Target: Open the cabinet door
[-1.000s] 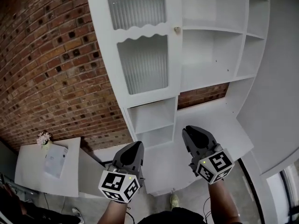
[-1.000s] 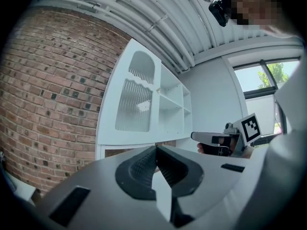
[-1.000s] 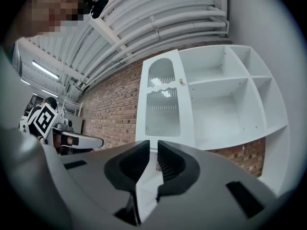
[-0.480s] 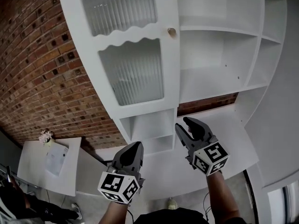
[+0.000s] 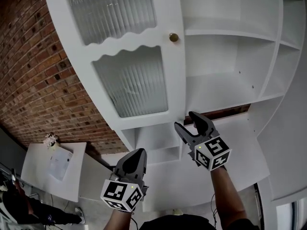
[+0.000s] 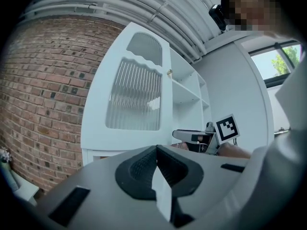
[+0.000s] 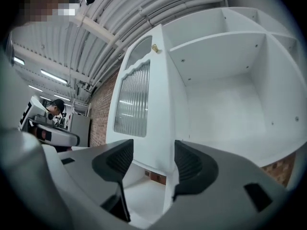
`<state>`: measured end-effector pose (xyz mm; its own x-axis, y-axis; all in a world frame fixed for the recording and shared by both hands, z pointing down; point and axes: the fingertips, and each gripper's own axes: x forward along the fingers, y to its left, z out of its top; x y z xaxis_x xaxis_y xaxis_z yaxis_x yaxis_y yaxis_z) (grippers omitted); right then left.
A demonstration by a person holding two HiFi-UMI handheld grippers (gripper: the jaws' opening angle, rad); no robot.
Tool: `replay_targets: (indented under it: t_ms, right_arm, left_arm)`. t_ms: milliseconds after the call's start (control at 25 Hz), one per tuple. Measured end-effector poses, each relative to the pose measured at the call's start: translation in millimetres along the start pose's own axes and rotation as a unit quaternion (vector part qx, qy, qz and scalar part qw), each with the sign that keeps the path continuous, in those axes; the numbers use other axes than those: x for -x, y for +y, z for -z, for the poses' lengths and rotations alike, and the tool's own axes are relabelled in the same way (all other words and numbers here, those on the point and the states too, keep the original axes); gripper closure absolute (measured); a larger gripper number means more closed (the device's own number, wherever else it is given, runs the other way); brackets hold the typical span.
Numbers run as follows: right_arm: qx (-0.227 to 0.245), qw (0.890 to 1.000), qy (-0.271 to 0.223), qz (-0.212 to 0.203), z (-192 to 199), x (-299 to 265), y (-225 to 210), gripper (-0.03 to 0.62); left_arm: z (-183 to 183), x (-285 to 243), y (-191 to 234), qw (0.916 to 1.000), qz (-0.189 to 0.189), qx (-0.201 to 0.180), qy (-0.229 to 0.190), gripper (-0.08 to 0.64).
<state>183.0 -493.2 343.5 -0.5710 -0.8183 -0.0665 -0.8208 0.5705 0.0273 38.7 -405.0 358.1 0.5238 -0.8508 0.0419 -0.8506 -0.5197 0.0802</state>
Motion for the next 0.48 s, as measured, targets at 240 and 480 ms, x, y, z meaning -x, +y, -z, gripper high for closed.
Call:
replay_targets:
  t_ms: [240,480]
  right_arm:
    - [0.018,1.000,0.010,-0.012,2,-20,-6,0.322]
    - [0.023,0.999,0.020,-0.028,6,-31,-6,0.311]
  left_arm:
    - [5,-8,11,0.9999,-0.012,0.004,0.008,0.554]
    - [8,-11,17,0.9997,-0.022,0.005,0.010,0.554]
